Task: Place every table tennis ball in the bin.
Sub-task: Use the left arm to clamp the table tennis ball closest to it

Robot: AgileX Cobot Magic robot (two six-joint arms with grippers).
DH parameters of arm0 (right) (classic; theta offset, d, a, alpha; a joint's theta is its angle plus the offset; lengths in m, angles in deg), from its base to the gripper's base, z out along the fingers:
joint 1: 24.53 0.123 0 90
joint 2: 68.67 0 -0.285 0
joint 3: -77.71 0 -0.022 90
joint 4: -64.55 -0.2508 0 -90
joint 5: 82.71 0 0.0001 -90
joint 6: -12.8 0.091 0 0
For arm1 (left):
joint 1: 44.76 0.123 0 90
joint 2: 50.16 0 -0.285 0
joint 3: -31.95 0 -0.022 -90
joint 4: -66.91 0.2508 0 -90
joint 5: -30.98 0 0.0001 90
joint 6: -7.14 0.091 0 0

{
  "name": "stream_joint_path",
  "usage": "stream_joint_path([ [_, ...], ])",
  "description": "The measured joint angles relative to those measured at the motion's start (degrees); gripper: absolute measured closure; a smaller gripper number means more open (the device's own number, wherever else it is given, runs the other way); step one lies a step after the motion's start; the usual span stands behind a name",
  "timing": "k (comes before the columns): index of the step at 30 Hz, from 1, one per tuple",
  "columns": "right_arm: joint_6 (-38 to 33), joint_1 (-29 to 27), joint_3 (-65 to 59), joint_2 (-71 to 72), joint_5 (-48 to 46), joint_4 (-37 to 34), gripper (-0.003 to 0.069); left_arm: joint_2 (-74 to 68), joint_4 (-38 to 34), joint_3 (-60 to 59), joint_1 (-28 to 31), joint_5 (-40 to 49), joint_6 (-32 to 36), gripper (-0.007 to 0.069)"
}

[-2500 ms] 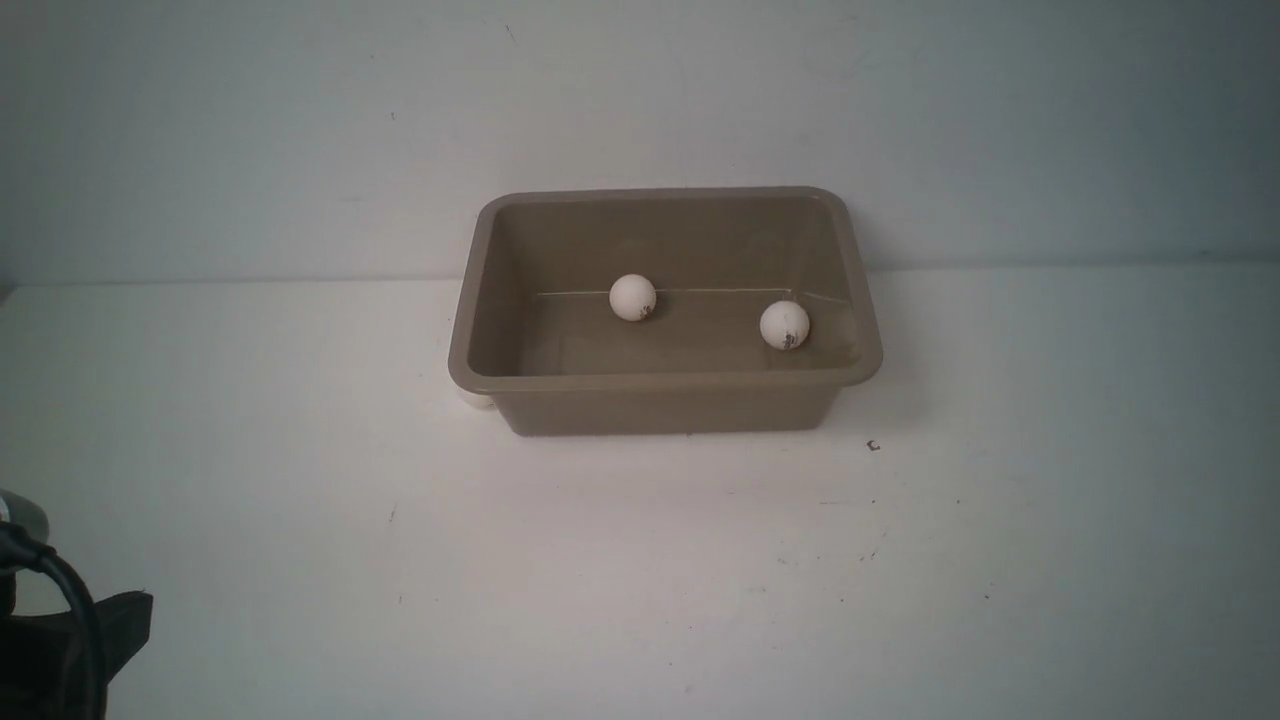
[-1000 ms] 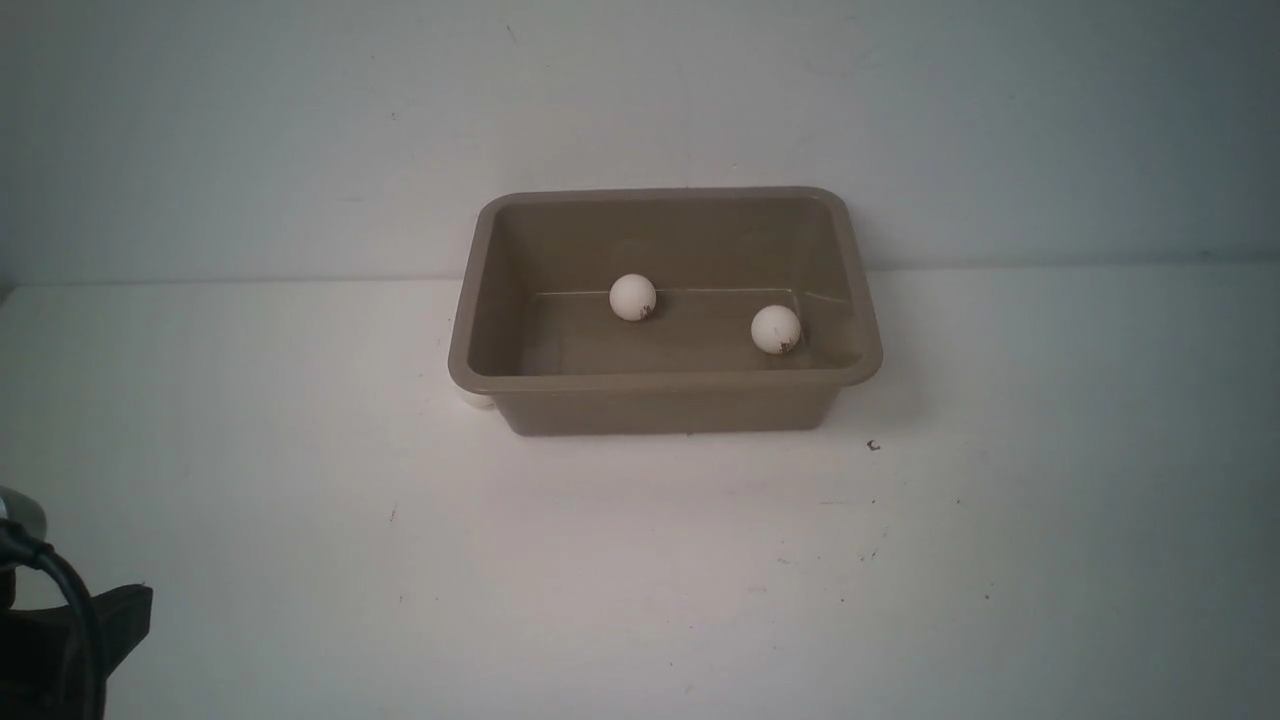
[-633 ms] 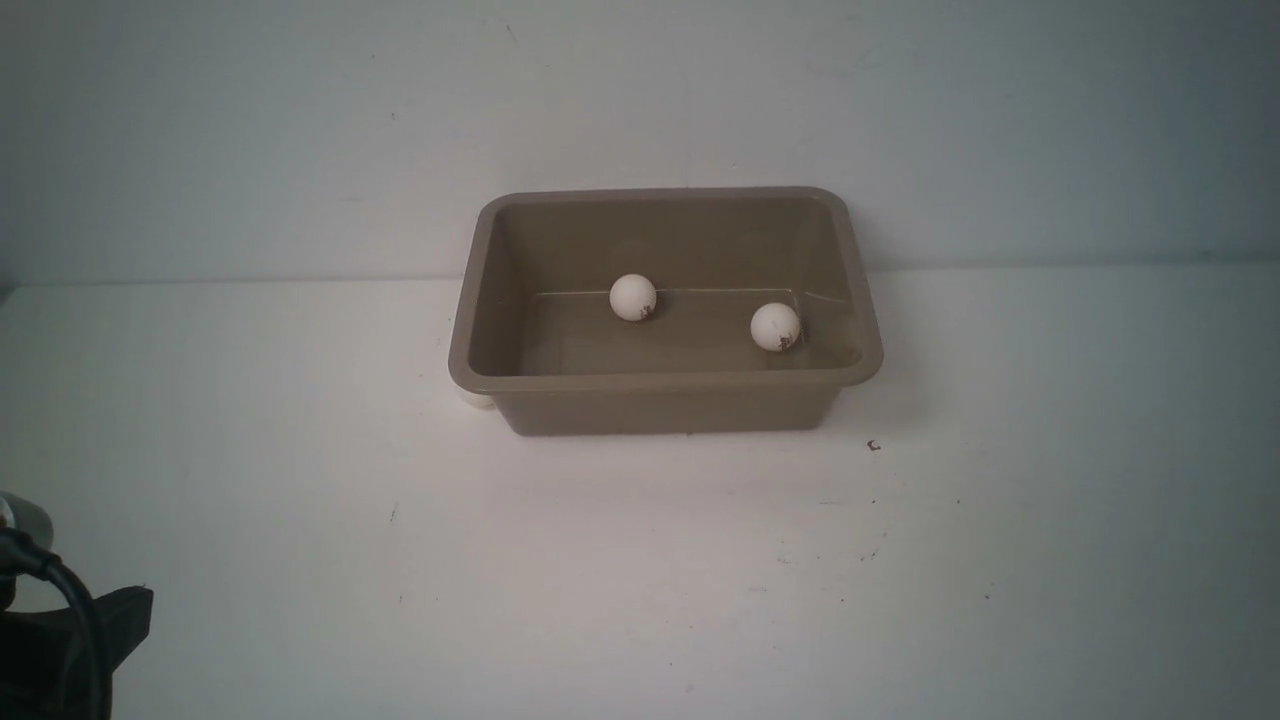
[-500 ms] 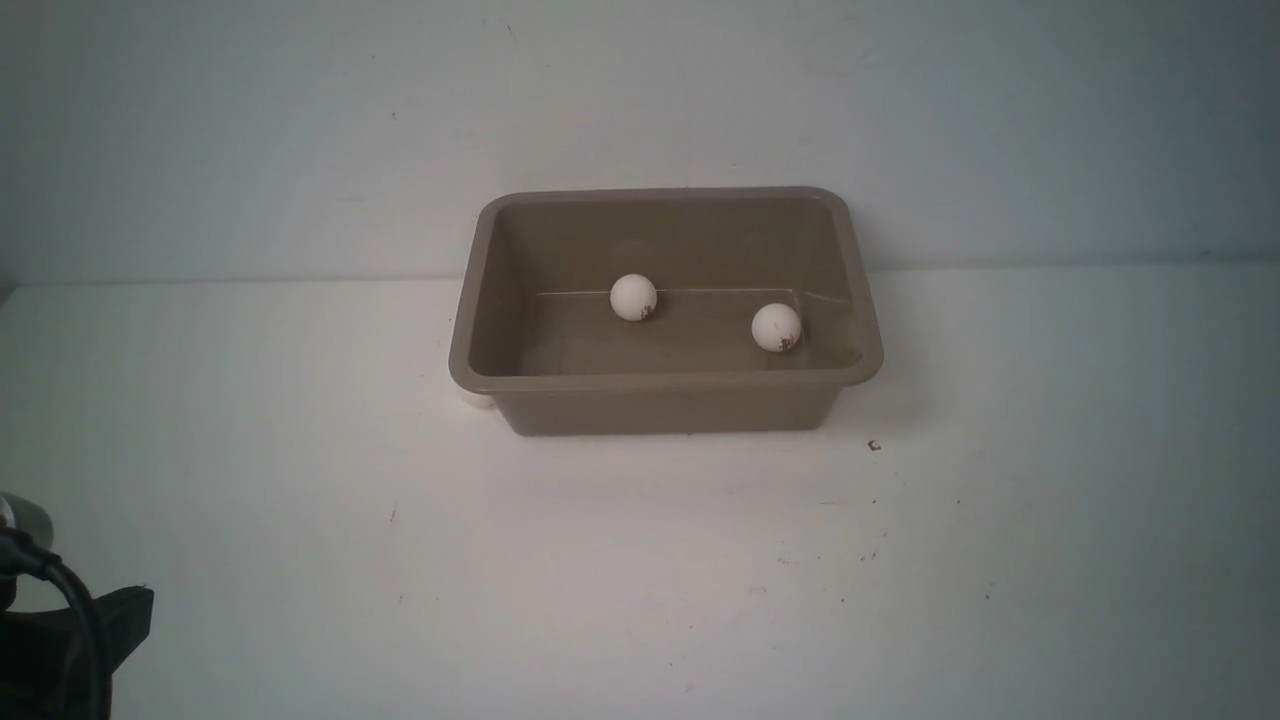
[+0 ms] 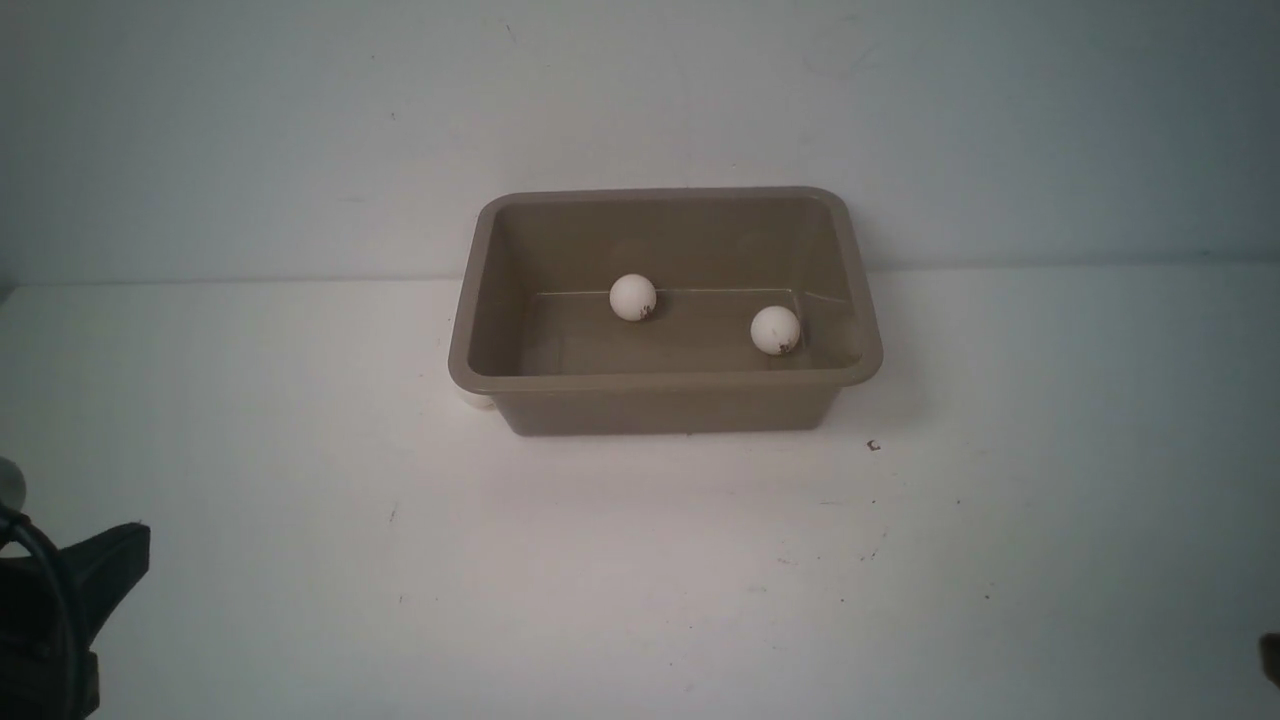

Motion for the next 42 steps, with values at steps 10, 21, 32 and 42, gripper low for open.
stream_joint_path([
  [10,1.08,0.00,-0.64,0.00,2.26,-3.04,0.0162,0.00,-0.20,0.00,0.00,-1.59,0.63,0.0134],
  [21,1.13,0.00,-0.64,0.00,2.26,-3.04,0.0162,0.00,-0.20,0.00,0.00,-1.70,0.76,0.0134],
  [32,1.27,0.00,-0.69,0.00,2.19,-3.04,0.0162,0.00,-1.23,0.00,0.00,-1.70,0.76,0.0134],
  [42,1.27,0.00,-0.69,0.00,-1.92,-3.04,0.0162,0.00,-1.28,0.00,0.00,-1.70,0.76,0.0134],
])
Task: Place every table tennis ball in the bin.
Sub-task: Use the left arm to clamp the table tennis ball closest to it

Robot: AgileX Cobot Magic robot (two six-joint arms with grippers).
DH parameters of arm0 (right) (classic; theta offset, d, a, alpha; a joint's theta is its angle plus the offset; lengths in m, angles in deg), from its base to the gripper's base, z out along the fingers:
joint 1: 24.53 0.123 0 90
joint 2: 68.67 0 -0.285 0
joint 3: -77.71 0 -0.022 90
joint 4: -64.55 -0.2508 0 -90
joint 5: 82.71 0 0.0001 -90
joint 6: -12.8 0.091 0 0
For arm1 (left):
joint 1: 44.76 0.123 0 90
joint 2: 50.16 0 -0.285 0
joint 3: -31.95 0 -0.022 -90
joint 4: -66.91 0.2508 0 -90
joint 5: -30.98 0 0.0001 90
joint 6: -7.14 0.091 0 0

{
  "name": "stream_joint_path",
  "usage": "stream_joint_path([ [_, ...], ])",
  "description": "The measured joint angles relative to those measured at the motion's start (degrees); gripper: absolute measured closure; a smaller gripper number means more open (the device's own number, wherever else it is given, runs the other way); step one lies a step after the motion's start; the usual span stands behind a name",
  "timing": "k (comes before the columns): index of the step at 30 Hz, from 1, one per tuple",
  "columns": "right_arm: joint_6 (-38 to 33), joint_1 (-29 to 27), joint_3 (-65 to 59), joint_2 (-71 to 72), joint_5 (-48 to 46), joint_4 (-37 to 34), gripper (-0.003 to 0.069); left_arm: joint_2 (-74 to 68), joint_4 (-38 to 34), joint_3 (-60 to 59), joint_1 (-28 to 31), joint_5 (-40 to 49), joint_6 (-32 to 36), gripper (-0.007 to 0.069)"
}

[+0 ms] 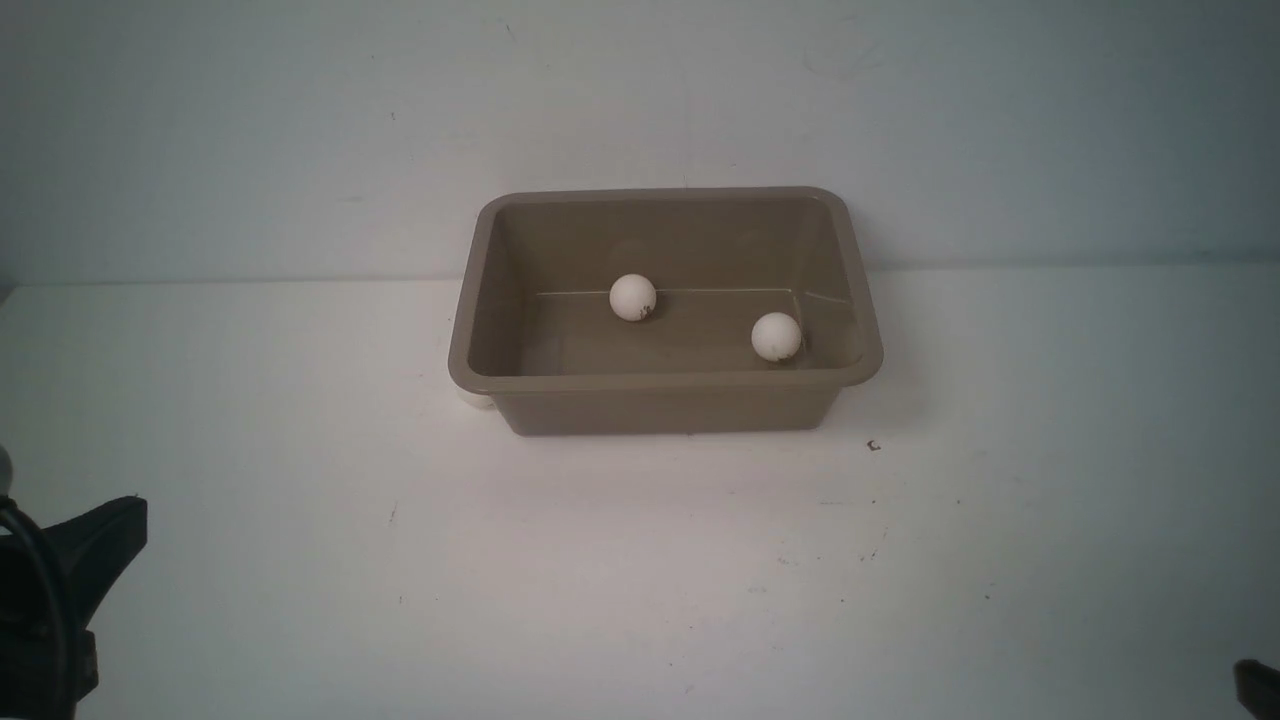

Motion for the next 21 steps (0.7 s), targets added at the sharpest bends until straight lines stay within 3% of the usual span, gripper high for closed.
stream_joint_path([
  [12,0.00,0.00,0.00,0.00,-1.09,0.00,0.0162,0.00,-0.02,0.00,0.00,0.00,0.00,0.0134],
  [17,0.06,0.00,-0.10,0.00,3.69,-4.53,0.0162,0.00,-0.02,0.00,0.00,0.00,0.00,0.0134],
  [21,0.21,0.00,-0.10,-0.33,12.32,-13.18,0.0162,0.00,-0.02,0.00,0.00,0.00,0.00,0.0134],
])
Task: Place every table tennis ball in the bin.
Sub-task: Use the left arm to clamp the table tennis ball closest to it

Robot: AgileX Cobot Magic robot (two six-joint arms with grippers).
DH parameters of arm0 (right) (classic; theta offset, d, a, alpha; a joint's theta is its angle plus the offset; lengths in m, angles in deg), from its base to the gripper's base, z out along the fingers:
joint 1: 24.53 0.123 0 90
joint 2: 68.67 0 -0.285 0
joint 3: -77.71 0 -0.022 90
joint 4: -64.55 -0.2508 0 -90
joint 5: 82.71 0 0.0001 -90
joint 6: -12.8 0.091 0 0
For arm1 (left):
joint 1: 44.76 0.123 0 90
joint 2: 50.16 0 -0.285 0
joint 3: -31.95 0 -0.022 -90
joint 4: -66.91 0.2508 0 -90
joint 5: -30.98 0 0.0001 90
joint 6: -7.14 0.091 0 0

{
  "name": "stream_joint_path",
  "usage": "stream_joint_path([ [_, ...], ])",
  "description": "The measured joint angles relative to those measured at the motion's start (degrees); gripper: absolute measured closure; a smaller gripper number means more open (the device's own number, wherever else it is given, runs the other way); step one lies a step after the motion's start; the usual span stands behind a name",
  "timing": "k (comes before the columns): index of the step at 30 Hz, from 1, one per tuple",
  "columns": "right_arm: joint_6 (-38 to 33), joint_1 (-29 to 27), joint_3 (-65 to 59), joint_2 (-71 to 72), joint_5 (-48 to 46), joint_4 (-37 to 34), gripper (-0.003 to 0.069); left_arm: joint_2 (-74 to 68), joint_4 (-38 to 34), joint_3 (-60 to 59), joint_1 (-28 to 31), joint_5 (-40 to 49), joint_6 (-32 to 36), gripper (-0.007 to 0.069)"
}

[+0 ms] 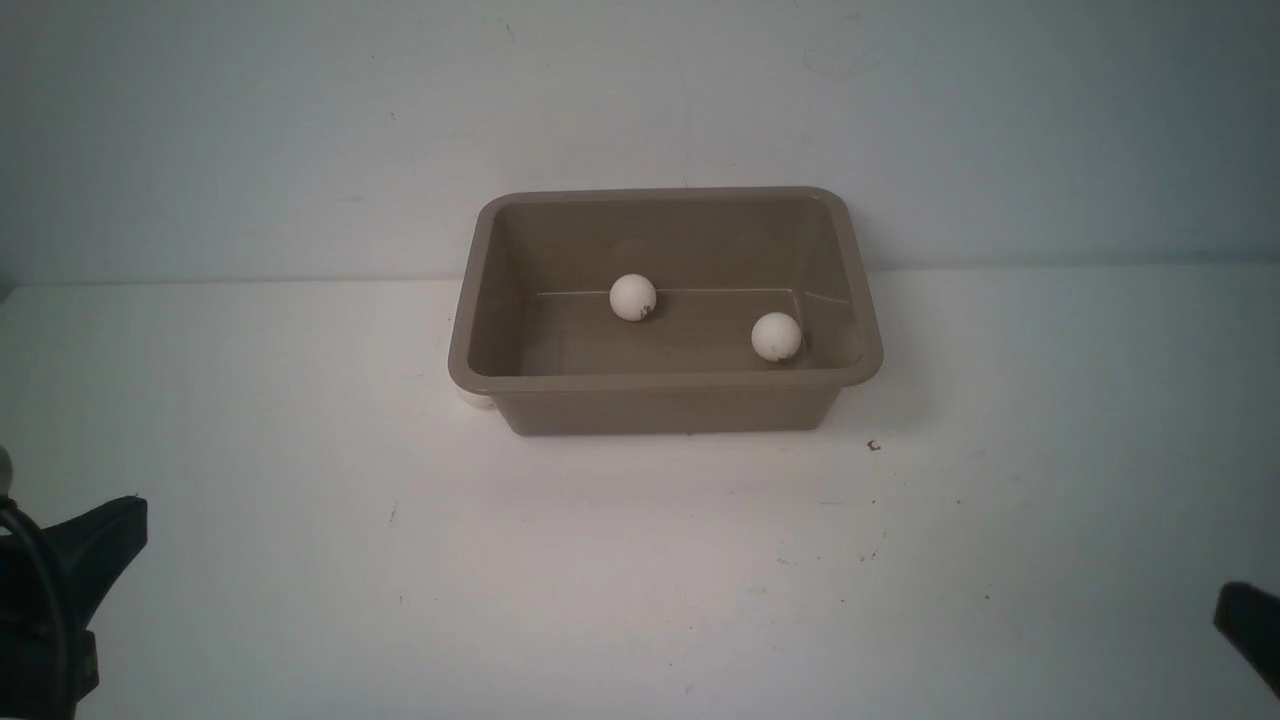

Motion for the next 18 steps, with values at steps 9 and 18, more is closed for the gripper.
stream_joint_path([
  [9,0.02,0.00,-10.70,-0.87,18.23,-3.02,0.0162,0.00,0.00,0.00,0.00,0.00,0.00,0.0134],
  [18,0.02,0.00,-21.46,4.66,32.91,-3.70,0.0162,0.00,0.00,0.00,0.00,0.05,0.00,0.0134],
])
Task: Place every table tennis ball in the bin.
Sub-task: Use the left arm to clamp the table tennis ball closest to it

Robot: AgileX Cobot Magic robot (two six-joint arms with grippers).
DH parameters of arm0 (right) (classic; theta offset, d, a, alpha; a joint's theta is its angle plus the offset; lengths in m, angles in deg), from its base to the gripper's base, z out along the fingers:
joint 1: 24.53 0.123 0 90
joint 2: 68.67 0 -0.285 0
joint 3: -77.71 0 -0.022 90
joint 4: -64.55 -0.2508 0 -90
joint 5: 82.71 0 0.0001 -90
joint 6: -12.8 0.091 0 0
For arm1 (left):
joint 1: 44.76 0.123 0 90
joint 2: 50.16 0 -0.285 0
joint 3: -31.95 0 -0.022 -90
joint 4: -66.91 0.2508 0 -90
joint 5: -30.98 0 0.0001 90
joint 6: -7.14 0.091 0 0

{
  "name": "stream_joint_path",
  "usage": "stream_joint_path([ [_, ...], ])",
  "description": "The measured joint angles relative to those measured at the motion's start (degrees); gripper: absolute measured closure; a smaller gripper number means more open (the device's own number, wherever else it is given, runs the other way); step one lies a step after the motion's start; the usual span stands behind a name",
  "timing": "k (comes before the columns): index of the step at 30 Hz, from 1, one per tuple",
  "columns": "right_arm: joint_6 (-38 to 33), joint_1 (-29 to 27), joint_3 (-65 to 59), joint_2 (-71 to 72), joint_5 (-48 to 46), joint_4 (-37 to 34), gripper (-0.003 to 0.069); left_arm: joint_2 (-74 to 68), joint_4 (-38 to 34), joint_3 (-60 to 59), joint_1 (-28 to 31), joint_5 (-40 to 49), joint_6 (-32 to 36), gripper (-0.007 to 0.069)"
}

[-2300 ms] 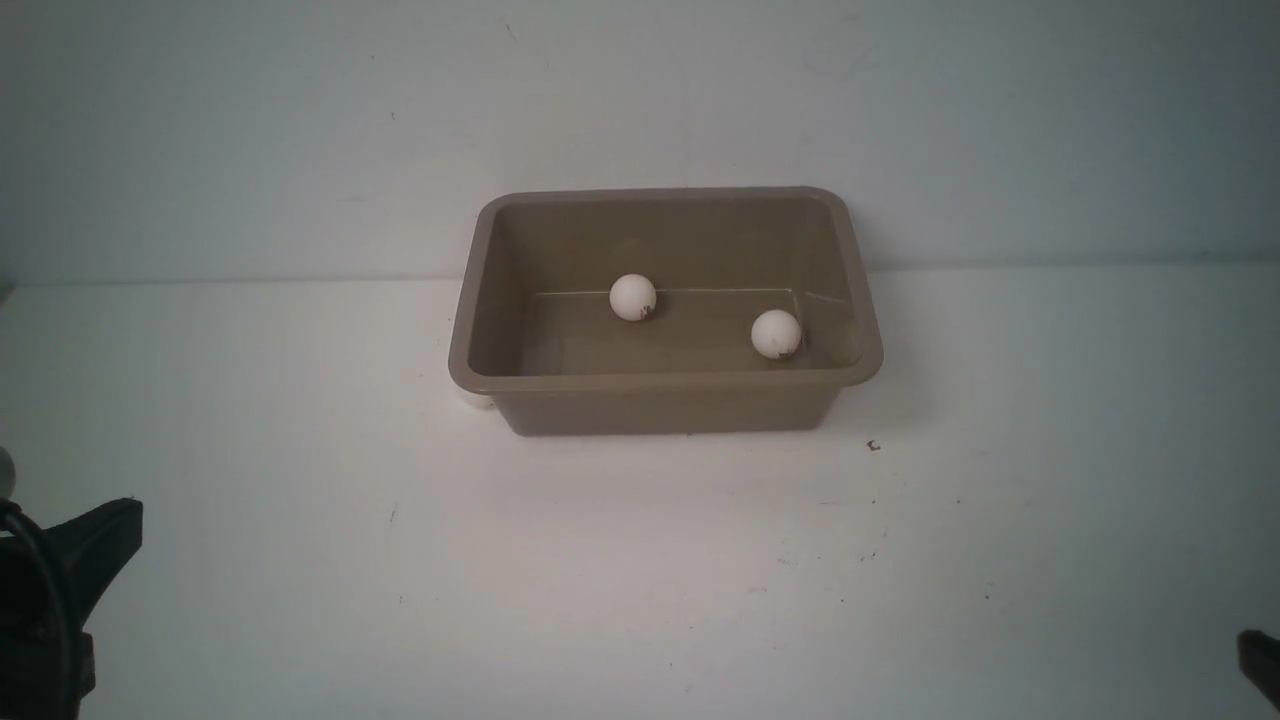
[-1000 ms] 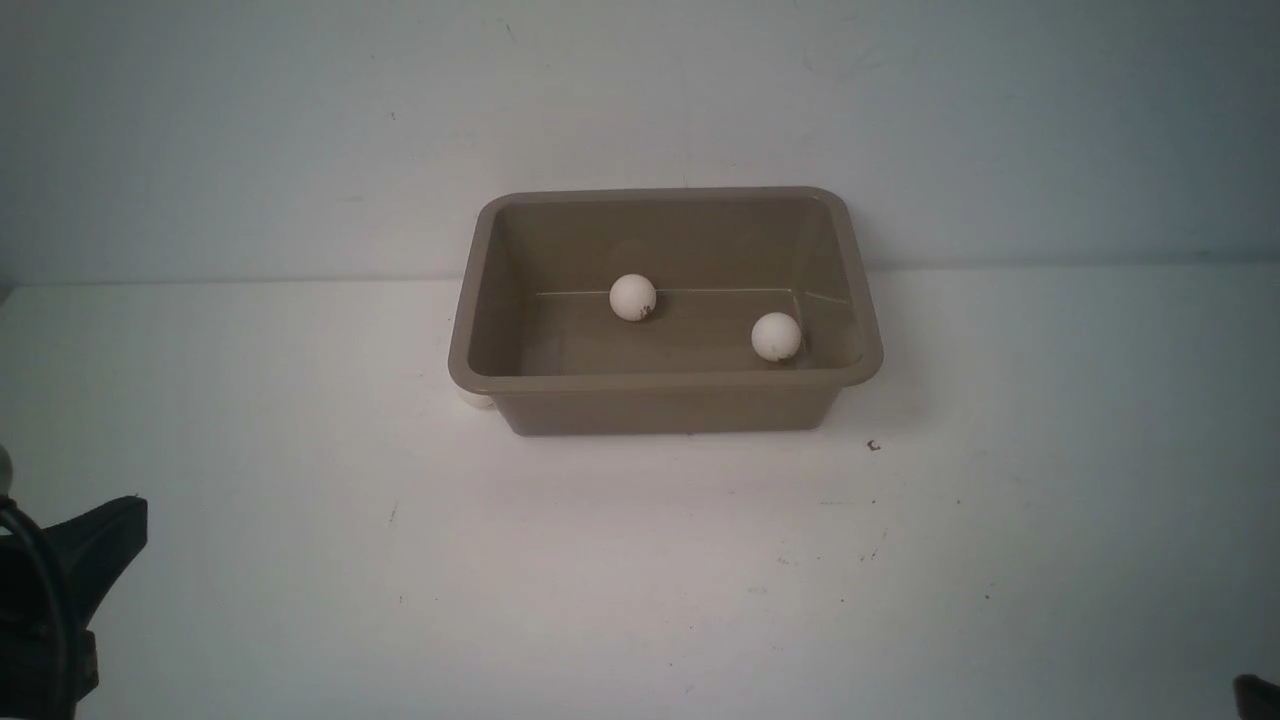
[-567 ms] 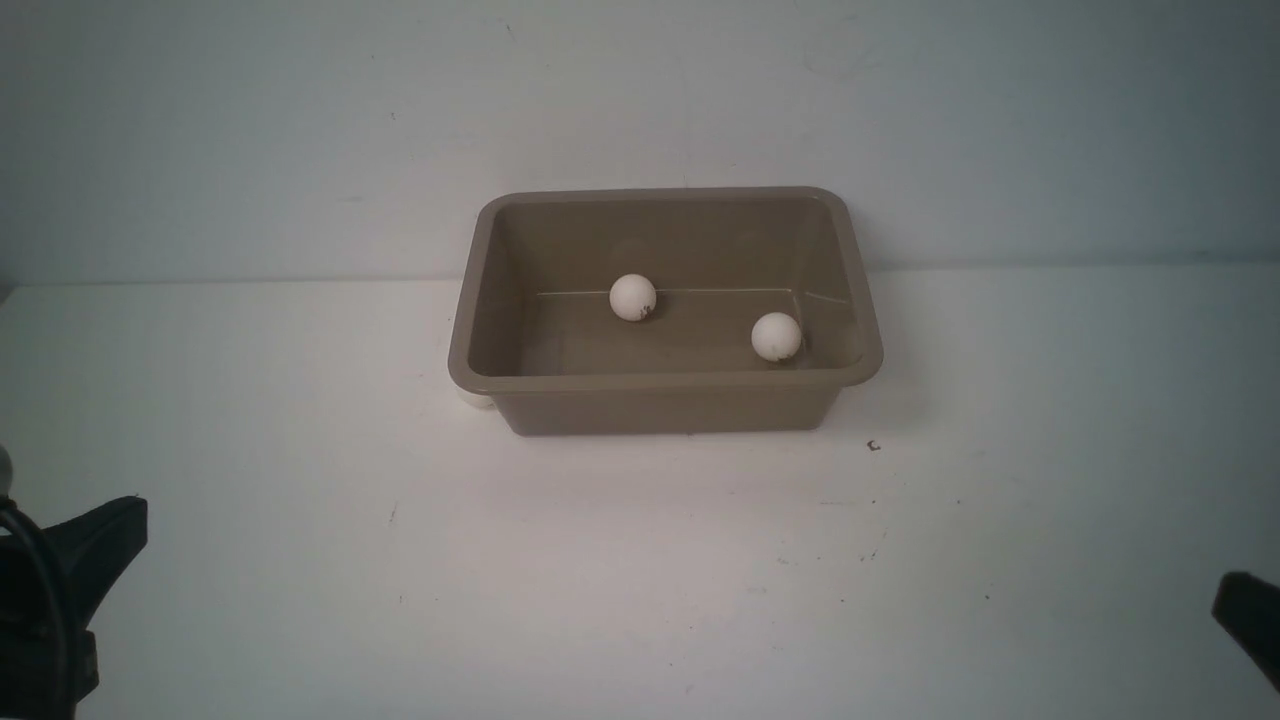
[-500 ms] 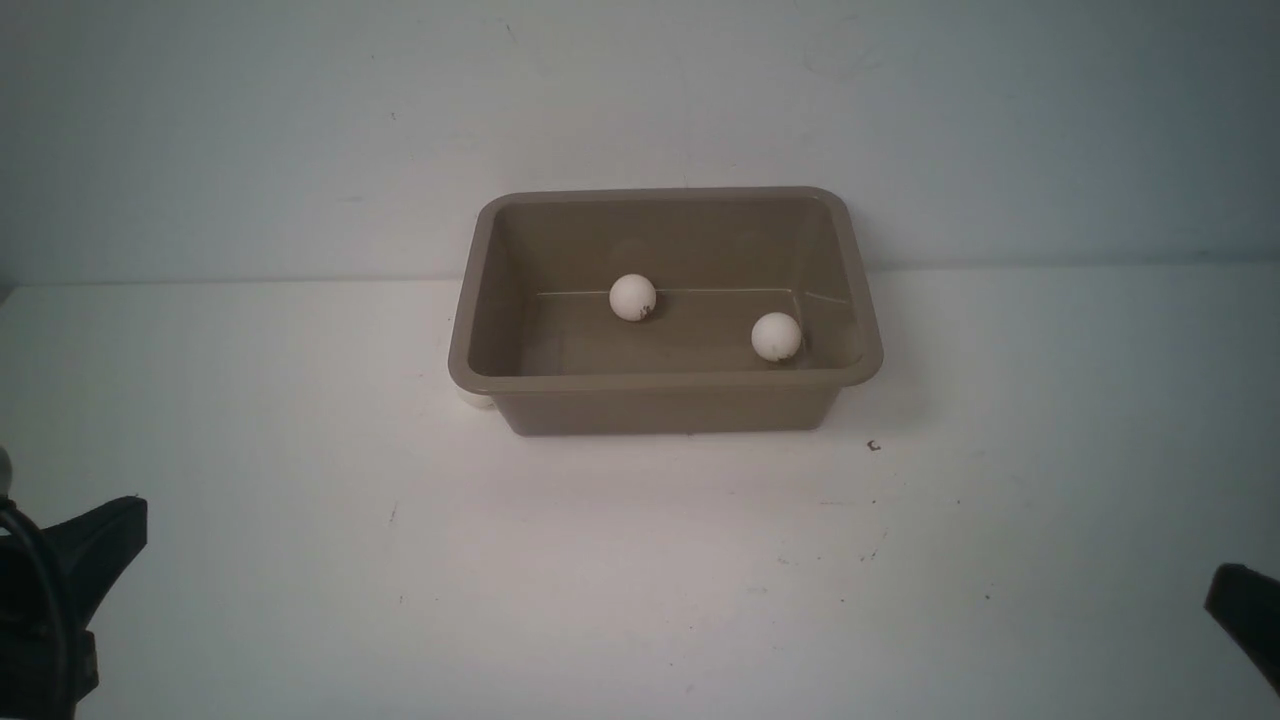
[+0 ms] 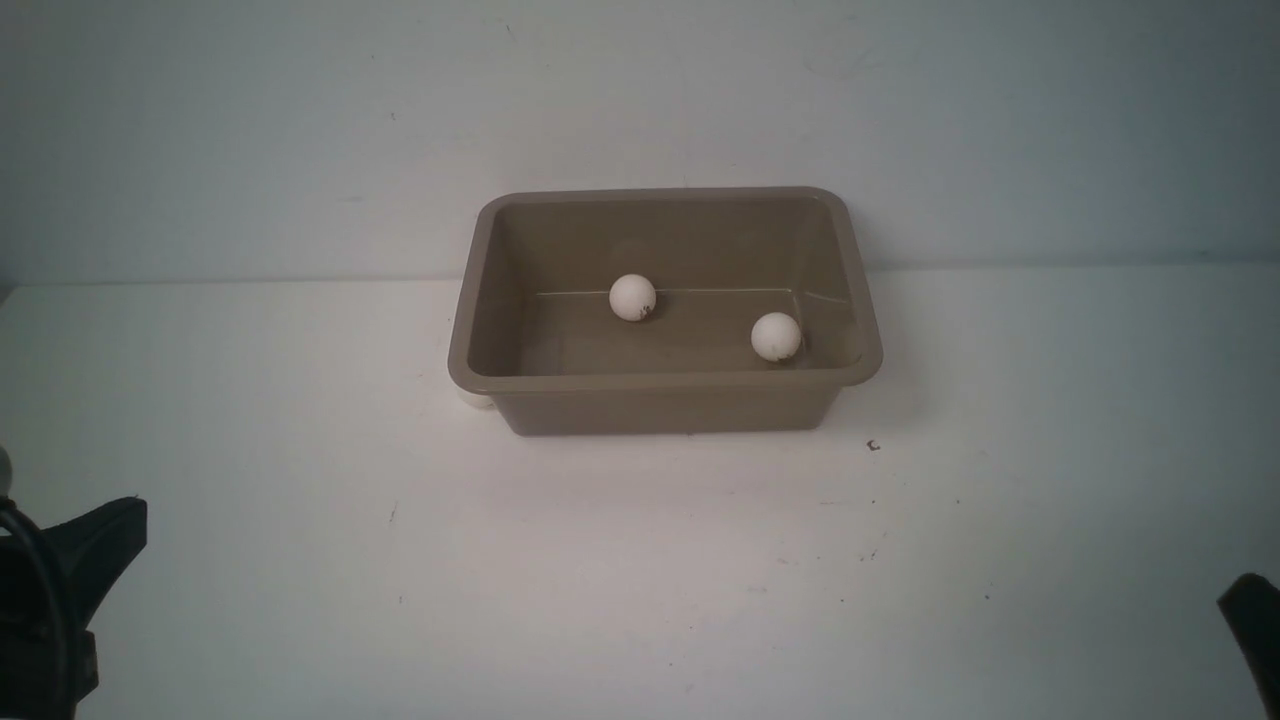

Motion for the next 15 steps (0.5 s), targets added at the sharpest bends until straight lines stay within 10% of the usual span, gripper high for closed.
stream_joint_path([
  [15,0.00,0.00,-0.40,1.09,-5.09,-0.06,0.0162,0.00,-1.75,0.00,0.00,0.00,0.00,0.0134],
])
